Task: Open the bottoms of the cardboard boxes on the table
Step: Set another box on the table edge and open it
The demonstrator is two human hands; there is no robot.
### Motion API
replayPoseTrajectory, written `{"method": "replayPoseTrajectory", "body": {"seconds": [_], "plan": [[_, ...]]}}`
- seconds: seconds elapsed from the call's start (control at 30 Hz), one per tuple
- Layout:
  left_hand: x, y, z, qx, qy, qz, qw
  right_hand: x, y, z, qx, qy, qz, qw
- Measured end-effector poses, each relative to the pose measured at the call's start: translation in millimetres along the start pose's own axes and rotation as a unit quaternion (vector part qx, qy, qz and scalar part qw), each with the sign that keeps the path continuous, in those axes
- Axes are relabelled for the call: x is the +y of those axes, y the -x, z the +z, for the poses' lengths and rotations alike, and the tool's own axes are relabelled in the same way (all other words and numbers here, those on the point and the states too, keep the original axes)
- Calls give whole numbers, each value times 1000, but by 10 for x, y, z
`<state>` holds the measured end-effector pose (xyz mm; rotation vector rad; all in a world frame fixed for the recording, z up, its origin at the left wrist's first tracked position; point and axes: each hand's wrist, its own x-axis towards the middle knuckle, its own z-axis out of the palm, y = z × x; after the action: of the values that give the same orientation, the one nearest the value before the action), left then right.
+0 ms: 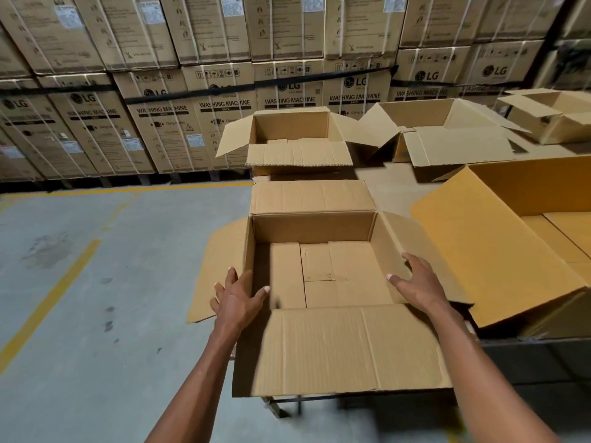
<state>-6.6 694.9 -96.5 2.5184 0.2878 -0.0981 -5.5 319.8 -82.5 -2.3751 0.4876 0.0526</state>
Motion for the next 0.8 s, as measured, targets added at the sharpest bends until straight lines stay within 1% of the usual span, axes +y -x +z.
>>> {"method": "replayPoseTrajectory", "body": {"seconds": [0.1,0.27,0.5,0.63,0.8], "plan": [[57,107,-8,46,24,40,998,-87,122,-2,27,-44,-15,999],[269,258,11,62,71,97,991,-287,411,36,44,-124,-22,991],[606,474,70,27,194,157,968,-374,773,112,75,-239,-1,968],[708,568,153,15,229,168,959,-321,911,156,66,-242,2,968],[807,695,247,-4,246,185,951,-258,1055,112,77,-253,5,964]]}}
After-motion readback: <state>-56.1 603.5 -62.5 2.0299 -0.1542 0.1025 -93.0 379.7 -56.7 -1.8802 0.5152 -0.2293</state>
